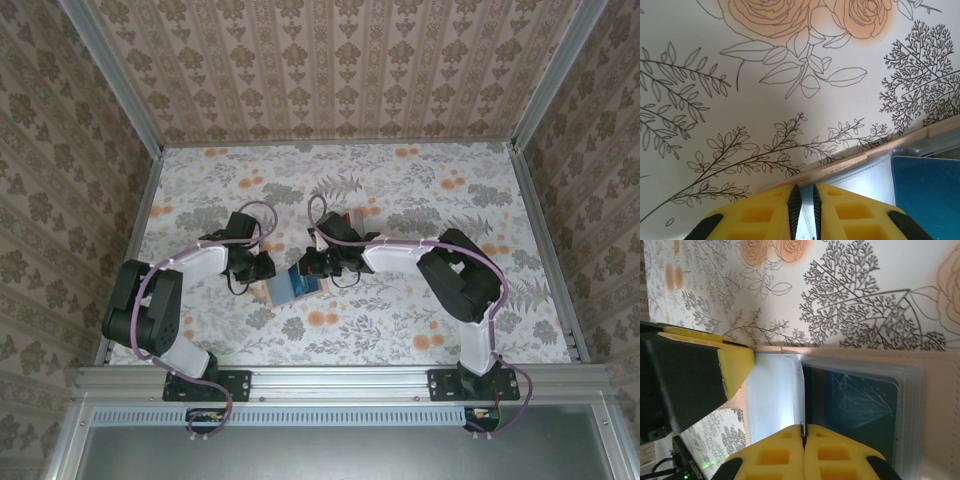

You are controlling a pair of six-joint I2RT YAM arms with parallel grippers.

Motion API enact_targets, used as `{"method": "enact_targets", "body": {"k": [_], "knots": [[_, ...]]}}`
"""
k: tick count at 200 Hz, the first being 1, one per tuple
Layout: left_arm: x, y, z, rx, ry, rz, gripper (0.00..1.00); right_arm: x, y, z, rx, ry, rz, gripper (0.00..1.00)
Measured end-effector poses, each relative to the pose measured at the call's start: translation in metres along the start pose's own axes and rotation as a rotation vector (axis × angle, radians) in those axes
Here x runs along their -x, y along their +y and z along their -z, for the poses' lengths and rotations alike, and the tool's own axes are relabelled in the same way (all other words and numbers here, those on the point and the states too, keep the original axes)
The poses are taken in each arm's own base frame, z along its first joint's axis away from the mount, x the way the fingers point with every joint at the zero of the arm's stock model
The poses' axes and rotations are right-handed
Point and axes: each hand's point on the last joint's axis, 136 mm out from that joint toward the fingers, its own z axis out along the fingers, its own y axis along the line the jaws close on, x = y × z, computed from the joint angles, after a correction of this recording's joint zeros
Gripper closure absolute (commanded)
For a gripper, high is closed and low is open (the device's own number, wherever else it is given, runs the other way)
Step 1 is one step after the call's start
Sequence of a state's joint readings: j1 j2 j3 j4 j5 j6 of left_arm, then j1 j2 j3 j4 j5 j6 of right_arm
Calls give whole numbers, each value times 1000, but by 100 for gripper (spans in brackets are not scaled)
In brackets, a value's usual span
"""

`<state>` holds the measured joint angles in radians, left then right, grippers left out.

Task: Put the credit cards into the card holder
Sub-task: Insert the credit card into the card slot.

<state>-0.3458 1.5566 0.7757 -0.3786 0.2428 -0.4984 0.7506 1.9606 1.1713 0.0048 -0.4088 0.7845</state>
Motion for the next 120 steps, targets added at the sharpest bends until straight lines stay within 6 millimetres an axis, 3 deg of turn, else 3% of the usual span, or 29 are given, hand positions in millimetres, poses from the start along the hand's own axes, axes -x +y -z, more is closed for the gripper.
{"method": "enact_targets", "body": {"k": [120], "knots": [[2, 2, 0, 2, -2, 0, 86, -9, 6, -4, 53, 102, -9, 93]]}}
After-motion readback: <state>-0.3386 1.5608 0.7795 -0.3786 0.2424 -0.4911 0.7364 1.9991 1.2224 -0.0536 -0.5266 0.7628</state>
